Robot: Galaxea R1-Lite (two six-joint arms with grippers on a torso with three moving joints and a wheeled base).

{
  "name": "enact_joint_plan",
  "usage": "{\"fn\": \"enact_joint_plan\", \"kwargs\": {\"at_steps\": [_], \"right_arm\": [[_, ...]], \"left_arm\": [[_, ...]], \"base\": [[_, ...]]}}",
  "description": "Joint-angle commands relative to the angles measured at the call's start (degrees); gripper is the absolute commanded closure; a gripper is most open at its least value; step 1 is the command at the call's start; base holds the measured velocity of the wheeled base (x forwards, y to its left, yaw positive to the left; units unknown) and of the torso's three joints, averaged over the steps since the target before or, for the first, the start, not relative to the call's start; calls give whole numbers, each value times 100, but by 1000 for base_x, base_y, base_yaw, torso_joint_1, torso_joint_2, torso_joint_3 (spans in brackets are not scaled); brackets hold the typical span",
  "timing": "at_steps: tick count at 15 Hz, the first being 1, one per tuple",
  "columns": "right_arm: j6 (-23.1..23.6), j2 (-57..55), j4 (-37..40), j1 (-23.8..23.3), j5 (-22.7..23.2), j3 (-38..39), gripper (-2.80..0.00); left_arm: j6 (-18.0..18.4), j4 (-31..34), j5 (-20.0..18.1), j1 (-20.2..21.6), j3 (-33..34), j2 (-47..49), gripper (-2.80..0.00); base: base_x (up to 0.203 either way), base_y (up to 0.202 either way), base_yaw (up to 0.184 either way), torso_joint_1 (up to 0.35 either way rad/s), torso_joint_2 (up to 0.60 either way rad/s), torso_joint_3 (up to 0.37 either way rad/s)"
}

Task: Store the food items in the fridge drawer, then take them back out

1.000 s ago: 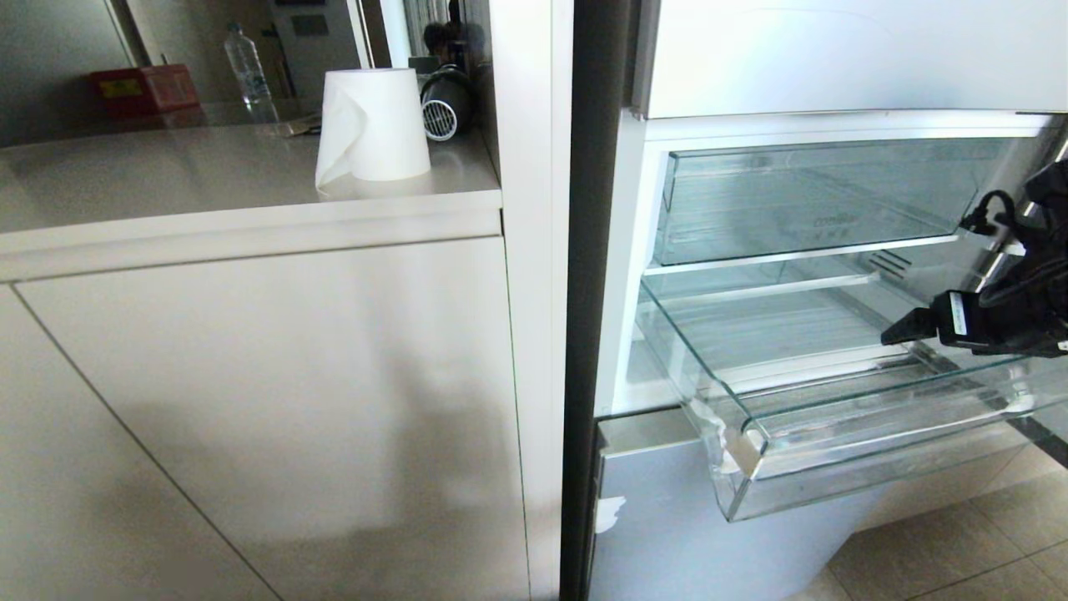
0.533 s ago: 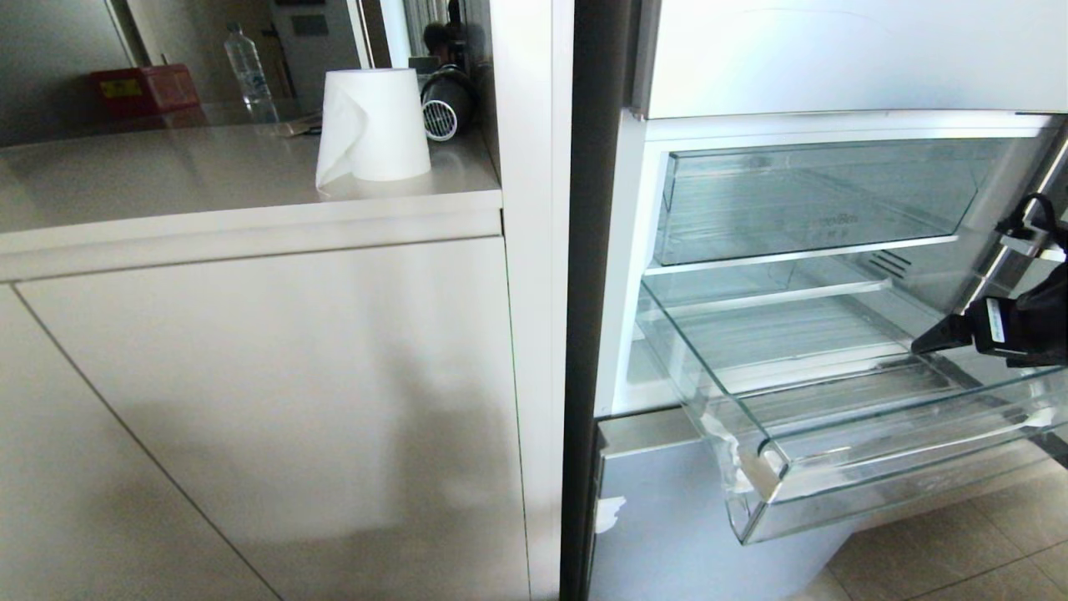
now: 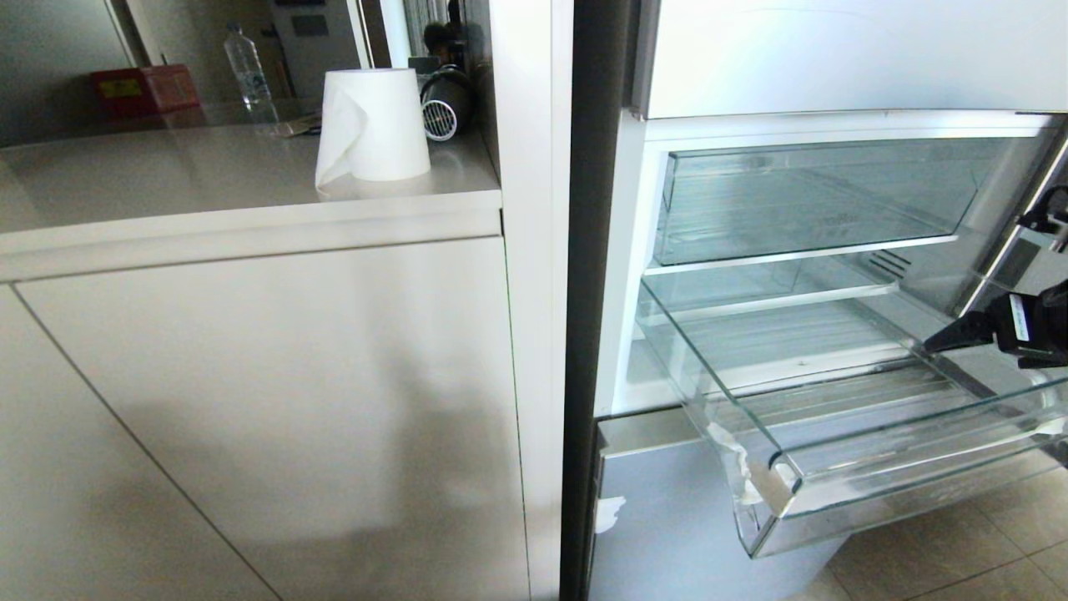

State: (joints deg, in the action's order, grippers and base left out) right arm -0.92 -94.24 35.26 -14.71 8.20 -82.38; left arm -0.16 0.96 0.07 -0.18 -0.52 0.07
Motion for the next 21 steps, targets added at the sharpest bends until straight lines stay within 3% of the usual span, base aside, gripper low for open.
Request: {"fn": "enact_joint_plan", "kwargs": {"at_steps": [1,7,8,12,16,21], "right_arm": [[-4,119,-46,17,59,-47,-280],[-30,1096,-330,138,413,107,-280],[-30,1389,-332,173,439,209,0],[-25,2426,-478,251,722,1015,0],[123,2830,-1845,257,857,2328,0],[202,2631,-2180,567,1470,2677,0]], "left_arm": [[-2,0,1,1,0,1,0],[-2,0,1,1,0,1,0],[-2,0,1,1,0,1,0],[-2,0,1,1,0,1,0],[-2,0,1,1,0,1,0],[-2,0,1,1,0,1,0]], "base": [[0,0,0,0,0,0],[0,0,0,0,0,0],[0,0,0,0,0,0],[0,0,0,0,0,0],[0,0,0,0,0,0],[0,0,0,0,0,0]]}}
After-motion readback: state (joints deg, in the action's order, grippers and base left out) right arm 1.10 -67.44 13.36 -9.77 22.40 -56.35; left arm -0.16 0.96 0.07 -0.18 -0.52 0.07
